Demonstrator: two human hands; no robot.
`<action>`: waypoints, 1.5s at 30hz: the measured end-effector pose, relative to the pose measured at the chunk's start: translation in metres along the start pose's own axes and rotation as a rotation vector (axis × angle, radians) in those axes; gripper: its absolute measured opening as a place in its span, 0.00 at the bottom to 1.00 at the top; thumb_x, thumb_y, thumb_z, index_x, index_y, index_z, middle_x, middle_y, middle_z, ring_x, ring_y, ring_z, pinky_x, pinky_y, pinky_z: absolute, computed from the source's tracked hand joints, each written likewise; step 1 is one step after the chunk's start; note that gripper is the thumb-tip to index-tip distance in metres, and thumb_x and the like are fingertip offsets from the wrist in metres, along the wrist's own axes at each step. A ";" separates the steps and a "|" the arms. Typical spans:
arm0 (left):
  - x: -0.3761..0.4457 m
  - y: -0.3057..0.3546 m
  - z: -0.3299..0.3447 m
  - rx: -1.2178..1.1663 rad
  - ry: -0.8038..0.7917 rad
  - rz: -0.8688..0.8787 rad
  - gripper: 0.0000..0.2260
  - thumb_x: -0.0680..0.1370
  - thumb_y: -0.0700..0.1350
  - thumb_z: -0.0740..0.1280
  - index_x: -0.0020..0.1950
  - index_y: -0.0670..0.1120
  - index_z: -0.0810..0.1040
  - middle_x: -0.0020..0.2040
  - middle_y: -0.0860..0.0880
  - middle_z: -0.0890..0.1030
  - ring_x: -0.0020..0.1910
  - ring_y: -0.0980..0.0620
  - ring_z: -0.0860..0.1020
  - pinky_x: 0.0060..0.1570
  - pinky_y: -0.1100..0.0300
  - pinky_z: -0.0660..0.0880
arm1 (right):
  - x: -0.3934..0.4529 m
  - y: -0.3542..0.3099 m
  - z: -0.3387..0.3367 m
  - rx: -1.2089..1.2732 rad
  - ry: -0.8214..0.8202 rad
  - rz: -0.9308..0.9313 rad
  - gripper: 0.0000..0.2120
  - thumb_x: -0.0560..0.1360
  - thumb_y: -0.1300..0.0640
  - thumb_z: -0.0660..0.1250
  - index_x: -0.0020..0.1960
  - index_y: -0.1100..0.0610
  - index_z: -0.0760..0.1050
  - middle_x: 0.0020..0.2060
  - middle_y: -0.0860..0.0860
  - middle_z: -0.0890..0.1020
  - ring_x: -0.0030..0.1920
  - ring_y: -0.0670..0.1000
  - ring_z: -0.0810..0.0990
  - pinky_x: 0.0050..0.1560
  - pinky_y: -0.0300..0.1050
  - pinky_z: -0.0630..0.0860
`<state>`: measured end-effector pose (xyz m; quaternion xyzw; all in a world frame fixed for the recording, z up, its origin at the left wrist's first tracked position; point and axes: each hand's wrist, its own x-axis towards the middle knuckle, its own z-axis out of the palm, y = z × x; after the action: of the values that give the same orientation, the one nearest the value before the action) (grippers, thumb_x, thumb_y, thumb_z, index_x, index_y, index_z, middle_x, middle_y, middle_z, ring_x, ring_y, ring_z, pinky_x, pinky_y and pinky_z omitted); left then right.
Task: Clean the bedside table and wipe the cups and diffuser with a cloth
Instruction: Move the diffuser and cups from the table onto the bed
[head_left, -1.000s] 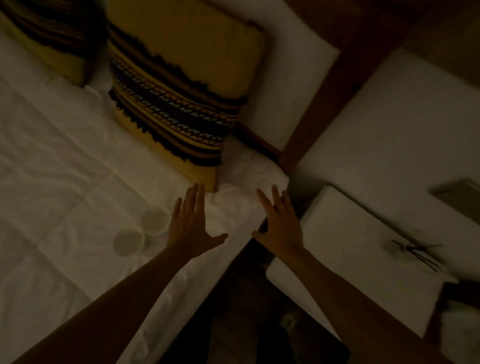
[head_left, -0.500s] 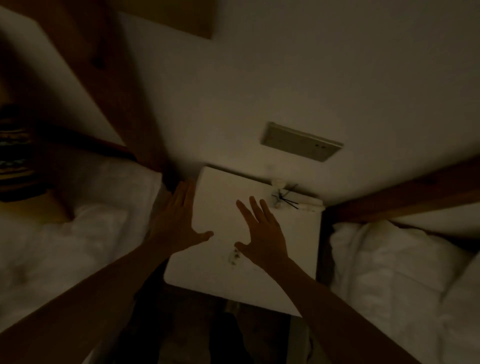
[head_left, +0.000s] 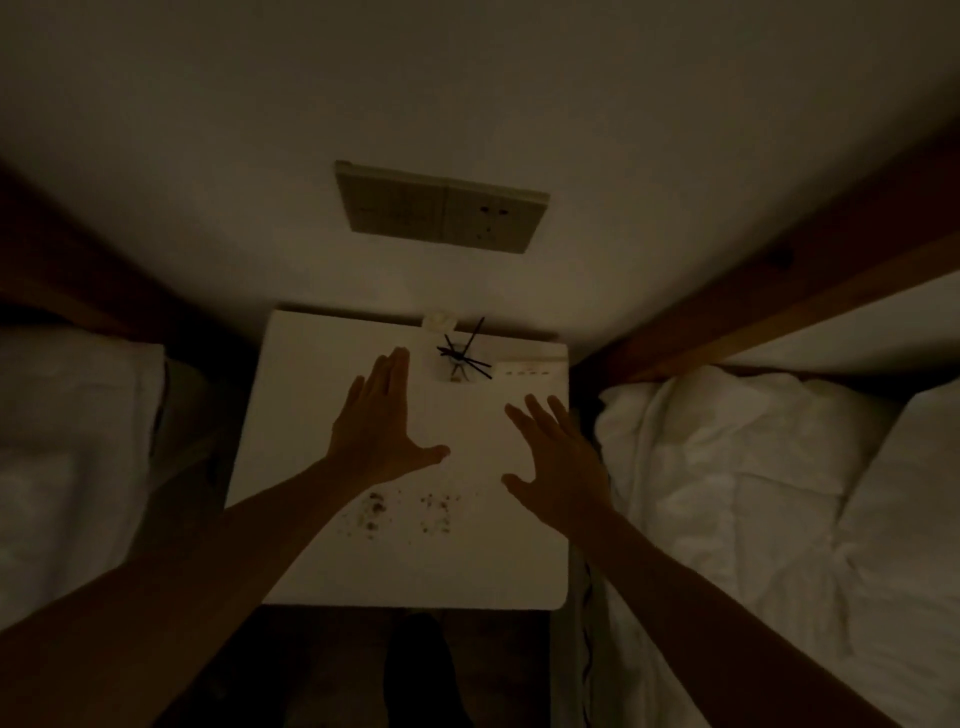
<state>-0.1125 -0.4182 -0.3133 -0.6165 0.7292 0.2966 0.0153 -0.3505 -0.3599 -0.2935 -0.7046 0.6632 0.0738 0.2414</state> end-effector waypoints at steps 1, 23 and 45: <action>0.006 0.002 0.004 -0.011 -0.014 -0.003 0.61 0.67 0.70 0.71 0.80 0.44 0.35 0.82 0.47 0.42 0.81 0.48 0.43 0.79 0.49 0.44 | 0.007 0.005 -0.001 0.007 0.002 0.011 0.41 0.75 0.42 0.68 0.81 0.43 0.50 0.81 0.47 0.50 0.81 0.52 0.44 0.78 0.56 0.56; 0.091 0.030 0.029 -0.783 0.167 -0.178 0.16 0.75 0.34 0.73 0.62 0.39 0.81 0.61 0.40 0.82 0.62 0.43 0.79 0.61 0.49 0.78 | 0.118 0.037 -0.009 -0.106 -0.013 0.062 0.17 0.84 0.55 0.57 0.71 0.45 0.70 0.59 0.51 0.78 0.60 0.56 0.75 0.50 0.51 0.78; -0.162 -0.214 -0.122 -1.025 0.536 -0.510 0.14 0.74 0.31 0.72 0.59 0.36 0.81 0.57 0.42 0.83 0.53 0.53 0.84 0.50 0.58 0.82 | 0.074 -0.291 -0.033 -0.199 -0.065 -0.436 0.16 0.83 0.52 0.61 0.69 0.42 0.73 0.55 0.51 0.82 0.56 0.55 0.78 0.48 0.49 0.75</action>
<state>0.1630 -0.3423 -0.2388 -0.7530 0.3031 0.4306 -0.3946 -0.0678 -0.4394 -0.2253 -0.8486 0.4769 0.1074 0.2021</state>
